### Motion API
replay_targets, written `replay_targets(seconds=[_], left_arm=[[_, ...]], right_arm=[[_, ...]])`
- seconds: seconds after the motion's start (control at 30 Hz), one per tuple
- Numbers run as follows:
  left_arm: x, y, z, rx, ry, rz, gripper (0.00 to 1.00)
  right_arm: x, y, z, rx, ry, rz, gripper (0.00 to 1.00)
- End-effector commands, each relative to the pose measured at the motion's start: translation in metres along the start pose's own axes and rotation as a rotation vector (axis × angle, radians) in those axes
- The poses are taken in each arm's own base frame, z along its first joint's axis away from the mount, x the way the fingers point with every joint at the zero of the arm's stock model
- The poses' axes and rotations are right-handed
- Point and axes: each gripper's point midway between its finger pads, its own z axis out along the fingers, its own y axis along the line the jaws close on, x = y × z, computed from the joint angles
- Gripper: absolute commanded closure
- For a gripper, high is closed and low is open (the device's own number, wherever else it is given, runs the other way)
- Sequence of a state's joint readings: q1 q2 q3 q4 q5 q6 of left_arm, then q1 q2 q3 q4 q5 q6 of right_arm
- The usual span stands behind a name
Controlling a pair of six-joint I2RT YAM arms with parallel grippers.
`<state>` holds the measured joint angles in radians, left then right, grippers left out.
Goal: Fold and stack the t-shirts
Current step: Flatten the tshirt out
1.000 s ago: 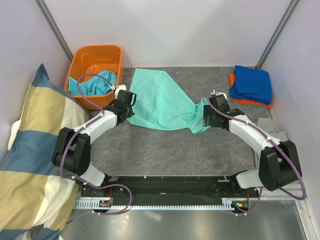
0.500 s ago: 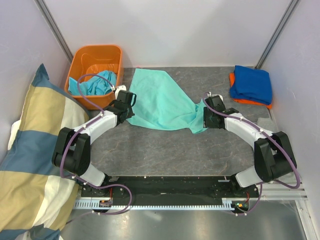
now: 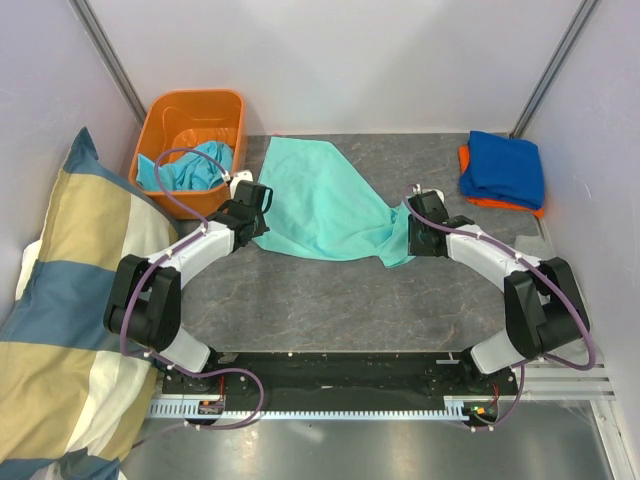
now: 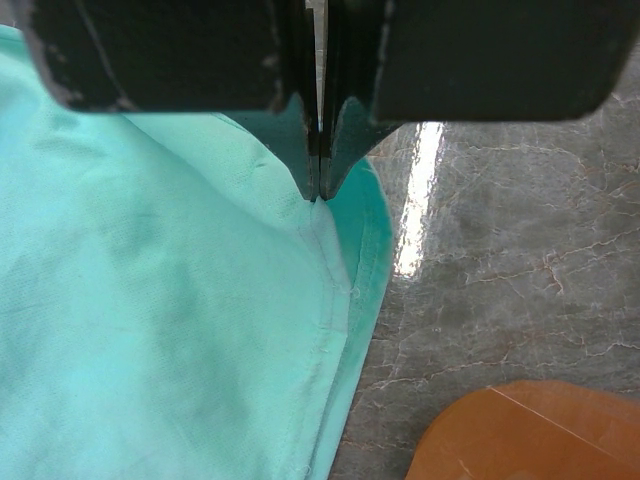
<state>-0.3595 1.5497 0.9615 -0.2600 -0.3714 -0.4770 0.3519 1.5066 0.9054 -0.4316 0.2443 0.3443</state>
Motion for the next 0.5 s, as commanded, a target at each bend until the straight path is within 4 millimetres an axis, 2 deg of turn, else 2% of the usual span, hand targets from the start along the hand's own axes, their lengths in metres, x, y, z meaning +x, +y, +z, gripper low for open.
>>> replay_targets(seconds=[0.0, 0.03, 0.07, 0.13, 0.17, 0.27, 0.47], left_arm=[[-0.003, 0.003, 0.001, -0.012, -0.016, 0.016, 0.98], [-0.003, 0.003, 0.001, -0.012, -0.016, 0.015, 0.98], [-0.002, 0.004, 0.001, -0.013, -0.015, 0.015, 0.98], [-0.002, 0.004, 0.001, -0.016, -0.015, 0.016, 0.98], [-0.003, 0.004, 0.001, -0.016, -0.018, 0.016, 0.98], [-0.005, 0.004, 0.0, -0.014, -0.02, 0.019, 0.98], [-0.013, 0.009, -0.014, -0.016, -0.047, 0.021, 0.98]], right_arm=[[-0.015, 0.003, 0.003, 0.005, -0.039, 0.005, 0.6], [-0.016, 0.004, 0.003, 0.005, -0.041, 0.002, 0.62], [-0.017, 0.005, 0.003, 0.003, -0.043, 0.002, 0.69], [-0.018, 0.005, 0.004, 0.004, -0.042, 0.0, 0.92], [-0.019, 0.006, 0.004, 0.0, -0.044, -0.003, 1.0], [-0.023, 0.008, -0.004, -0.023, -0.066, 0.007, 1.0], [-0.048, 0.017, -0.045, -0.119, -0.166, 0.035, 1.0]])
